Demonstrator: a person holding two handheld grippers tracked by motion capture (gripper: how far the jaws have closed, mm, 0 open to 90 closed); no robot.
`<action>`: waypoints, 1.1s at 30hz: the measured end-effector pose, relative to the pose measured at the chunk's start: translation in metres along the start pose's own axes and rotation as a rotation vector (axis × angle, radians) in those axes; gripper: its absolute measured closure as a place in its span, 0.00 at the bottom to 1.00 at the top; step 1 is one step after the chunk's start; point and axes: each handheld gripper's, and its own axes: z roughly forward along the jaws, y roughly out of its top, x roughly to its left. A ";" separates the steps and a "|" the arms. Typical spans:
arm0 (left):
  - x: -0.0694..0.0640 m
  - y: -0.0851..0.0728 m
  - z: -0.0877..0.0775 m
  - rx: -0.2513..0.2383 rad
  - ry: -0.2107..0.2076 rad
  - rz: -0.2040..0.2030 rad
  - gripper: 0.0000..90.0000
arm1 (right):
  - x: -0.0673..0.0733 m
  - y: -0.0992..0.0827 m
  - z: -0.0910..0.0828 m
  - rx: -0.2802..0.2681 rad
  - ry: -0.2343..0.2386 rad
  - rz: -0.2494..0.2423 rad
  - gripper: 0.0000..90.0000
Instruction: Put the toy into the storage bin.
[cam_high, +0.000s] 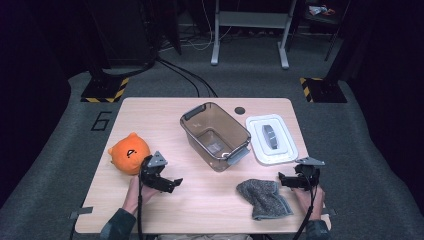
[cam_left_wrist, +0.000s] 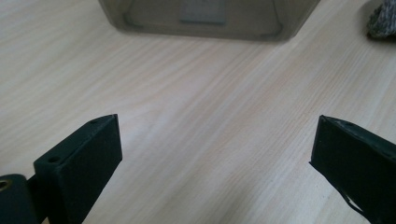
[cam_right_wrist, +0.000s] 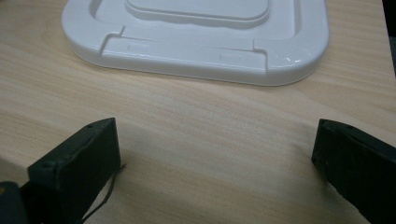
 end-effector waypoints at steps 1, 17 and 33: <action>0.003 0.002 -0.005 -0.006 0.000 -0.003 0.02 | 0.000 0.000 0.000 0.000 0.000 0.000 0.00; 0.072 0.019 -0.087 -0.137 0.150 -0.018 0.00 | 0.000 0.000 0.000 0.001 0.000 -0.001 0.00; 0.122 -0.013 -0.087 -0.063 0.188 -0.116 0.00 | 0.000 0.000 0.000 0.002 -0.001 -0.003 0.00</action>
